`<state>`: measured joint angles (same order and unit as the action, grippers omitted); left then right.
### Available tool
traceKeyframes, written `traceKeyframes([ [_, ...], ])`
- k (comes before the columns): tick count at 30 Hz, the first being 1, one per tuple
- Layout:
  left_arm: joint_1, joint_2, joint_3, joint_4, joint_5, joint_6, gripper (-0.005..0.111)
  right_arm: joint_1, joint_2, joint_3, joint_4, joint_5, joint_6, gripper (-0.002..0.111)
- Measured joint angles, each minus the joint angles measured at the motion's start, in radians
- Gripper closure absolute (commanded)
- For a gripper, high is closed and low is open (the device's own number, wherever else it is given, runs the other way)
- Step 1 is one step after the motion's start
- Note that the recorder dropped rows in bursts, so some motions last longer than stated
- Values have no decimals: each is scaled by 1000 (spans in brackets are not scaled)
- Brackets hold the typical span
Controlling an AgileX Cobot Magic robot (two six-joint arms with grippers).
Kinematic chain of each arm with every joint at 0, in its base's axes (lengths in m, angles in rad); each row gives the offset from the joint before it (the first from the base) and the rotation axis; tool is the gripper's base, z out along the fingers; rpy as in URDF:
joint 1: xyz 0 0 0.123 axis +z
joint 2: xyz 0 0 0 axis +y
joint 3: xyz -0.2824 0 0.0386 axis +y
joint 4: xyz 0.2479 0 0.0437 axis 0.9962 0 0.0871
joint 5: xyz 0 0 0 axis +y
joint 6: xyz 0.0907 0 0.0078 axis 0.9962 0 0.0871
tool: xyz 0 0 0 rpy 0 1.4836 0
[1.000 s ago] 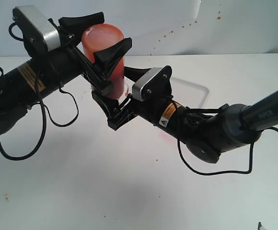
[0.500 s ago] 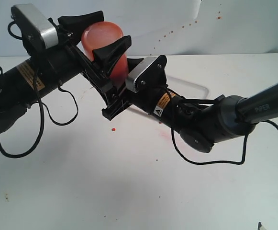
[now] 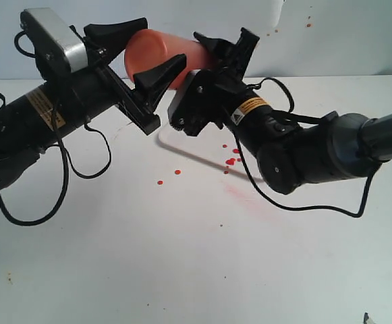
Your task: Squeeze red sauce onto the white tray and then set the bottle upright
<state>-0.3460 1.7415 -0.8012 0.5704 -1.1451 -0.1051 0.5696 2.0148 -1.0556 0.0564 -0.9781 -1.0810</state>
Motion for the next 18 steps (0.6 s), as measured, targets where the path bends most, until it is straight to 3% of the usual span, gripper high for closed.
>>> traceKeyframes([
  [2,0,0,0,0,5,19,106,0,-17,0,68,-8,-234,108],
  [7,0,0,0,-8,14,32,106,0,-20,-6,137,-45,-593,108],
  [11,0,-12,-3,-41,15,51,106,-6,-9,0,173,-39,-792,108],
  [18,0,-14,-3,-74,159,119,106,-6,-6,2,125,-47,-1044,108],
])
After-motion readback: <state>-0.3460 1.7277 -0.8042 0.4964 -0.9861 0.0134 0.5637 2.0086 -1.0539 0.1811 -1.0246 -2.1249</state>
